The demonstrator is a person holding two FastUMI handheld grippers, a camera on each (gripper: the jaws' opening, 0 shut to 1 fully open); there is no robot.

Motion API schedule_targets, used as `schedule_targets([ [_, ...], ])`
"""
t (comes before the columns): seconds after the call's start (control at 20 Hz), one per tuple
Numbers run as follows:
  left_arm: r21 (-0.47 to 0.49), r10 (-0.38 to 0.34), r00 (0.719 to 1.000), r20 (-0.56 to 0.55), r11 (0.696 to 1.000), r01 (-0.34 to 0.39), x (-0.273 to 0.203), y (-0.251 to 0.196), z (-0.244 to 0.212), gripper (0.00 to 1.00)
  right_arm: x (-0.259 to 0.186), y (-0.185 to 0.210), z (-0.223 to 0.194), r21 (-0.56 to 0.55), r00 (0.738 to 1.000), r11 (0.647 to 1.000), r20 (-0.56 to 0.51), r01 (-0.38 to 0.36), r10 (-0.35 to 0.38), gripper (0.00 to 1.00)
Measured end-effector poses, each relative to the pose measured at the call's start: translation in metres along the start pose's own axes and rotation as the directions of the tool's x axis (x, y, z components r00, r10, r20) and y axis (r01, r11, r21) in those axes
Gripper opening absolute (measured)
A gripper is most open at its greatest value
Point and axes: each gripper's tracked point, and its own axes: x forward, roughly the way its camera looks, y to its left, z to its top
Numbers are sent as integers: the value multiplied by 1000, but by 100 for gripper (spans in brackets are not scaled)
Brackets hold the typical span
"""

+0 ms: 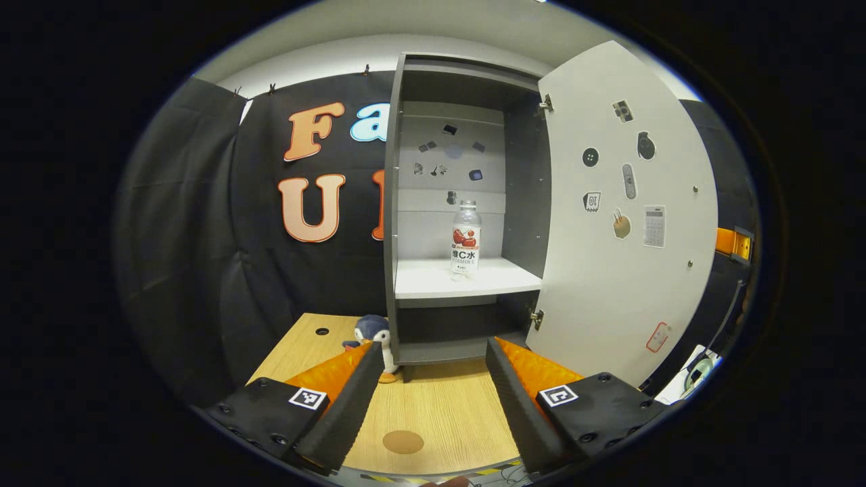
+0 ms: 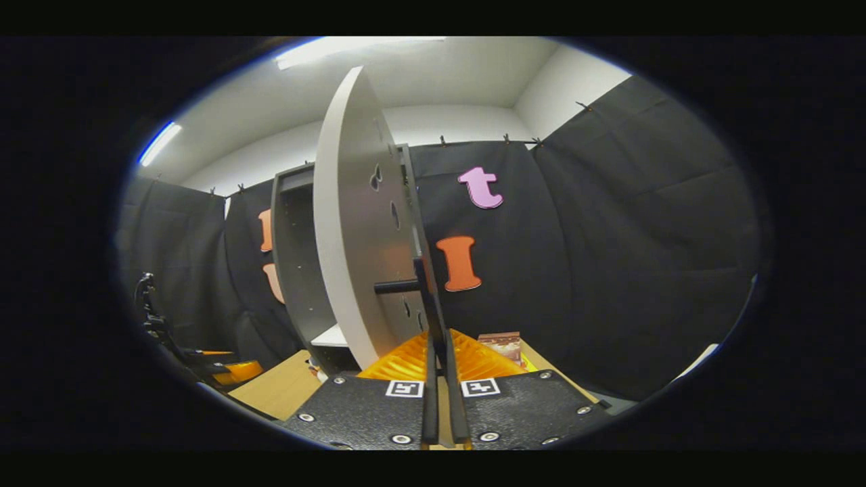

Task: Open the cabinet door with the right hand, grasp the bottle in the cabinet with the left hand and place it on the coaster, then close the cabinet door with the right hand.

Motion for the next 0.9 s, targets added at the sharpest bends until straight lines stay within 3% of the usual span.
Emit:
schedule_targets([
  [0.4, -22, -27, 1000, 1, 999, 27, 31, -8, 5, 98, -23, -3, 4, -28, 999, 999, 7, 41, -40, 6],
  [0.65, -12, -101, 994, 30, 995, 101, 80, -32, 24, 98, -69, 39, 27, -31, 997, 1000, 77, 4, -2, 0],
  [0.7, 2, -119, 992, 46, 993, 119, 94, -38, 33, 99, -74, 51, 28, -47, 997, 999, 80, -1, 5, 5],
  [0.9, 39, -162, 983, 81, 986, 160, 145, -57, 54, 98, -67, 97, 9, -90, 998, 996, 61, -7, 13, 6],
])
